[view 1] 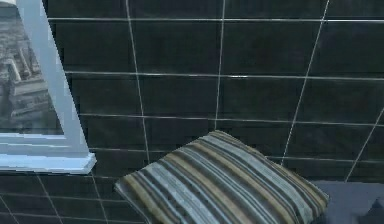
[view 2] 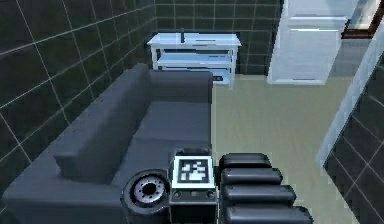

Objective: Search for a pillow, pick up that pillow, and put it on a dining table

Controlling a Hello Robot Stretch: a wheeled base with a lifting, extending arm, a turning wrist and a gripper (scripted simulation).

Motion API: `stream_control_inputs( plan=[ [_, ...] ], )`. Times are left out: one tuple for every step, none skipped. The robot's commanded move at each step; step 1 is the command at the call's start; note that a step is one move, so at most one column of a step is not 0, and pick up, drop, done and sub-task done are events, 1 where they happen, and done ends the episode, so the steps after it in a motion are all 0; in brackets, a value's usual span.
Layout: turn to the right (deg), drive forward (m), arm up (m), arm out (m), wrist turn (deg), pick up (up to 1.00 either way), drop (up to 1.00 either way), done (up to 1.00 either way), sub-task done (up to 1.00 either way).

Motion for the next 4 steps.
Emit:
stream_control_inputs(
  plan=[
    [45.0,0.0,0.0,0.0,0.0,0.0,0.0,0.0,0.0],
    [45.0,0.0,0.0,0.0,0.0,0.0,0.0,0.0,0.0],
    [45.0,0.0,0.0,0.0,0.0,0.0,0.0,0.0,0.0],
    [30.0,0.0,0.0,0.0,0.0,0.0,0.0,0.0,0.0]
  ],
)
